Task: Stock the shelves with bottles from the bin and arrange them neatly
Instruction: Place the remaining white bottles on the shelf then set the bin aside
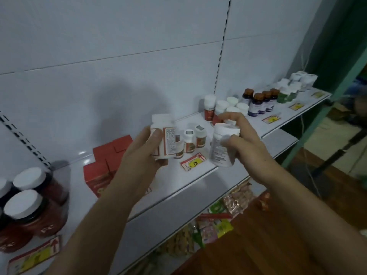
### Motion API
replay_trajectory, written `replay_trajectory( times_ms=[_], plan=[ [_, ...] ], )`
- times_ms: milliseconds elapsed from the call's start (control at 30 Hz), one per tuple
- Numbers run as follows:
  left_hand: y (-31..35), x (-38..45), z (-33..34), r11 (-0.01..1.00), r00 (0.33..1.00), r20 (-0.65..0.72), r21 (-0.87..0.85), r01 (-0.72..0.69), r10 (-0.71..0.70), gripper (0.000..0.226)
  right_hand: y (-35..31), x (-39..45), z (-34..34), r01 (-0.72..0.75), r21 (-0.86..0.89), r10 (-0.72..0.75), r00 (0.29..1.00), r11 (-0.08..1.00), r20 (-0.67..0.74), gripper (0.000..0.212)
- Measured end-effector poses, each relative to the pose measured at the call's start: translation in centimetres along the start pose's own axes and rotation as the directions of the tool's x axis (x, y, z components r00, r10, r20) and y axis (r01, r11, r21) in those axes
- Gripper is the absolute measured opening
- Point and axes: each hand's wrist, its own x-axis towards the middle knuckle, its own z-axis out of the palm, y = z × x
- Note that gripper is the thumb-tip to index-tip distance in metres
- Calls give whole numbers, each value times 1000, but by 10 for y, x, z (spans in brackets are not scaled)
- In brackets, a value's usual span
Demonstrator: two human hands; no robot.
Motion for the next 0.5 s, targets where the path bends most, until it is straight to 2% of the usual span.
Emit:
replay_trajectory(
  times_ms=[100,167,233,300,400,433,500],
  plan=[
    [6,32,-9,973,997,66,226,-49,34,32,-14,36,-10,120,-190,-106,991,974,83,39],
    [9,52,-15,928,992,116,361,-86,47,31,-22,58,-12,209,-341,-163,974,916,160,51],
    [13,74,-19,889,985,165,441,-122,54,39,-27,80,-13,324,-503,-209,939,801,272,64],
    [15,94,-21,837,980,190,524,-159,67,40,-28,105,-14,456,-555,-236,875,696,422,82],
    [11,119,-26,799,978,195,575,-178,78,39,-31,142,-14,669,-580,-215,721,465,659,99],
    [9,125,-28,802,976,201,569,-181,78,39,-32,151,-13,701,-577,-191,689,418,699,102],
    [8,136,-31,802,971,220,560,-205,95,39,-33,169,-12,729,-559,-138,649,394,748,105]
  ],
)
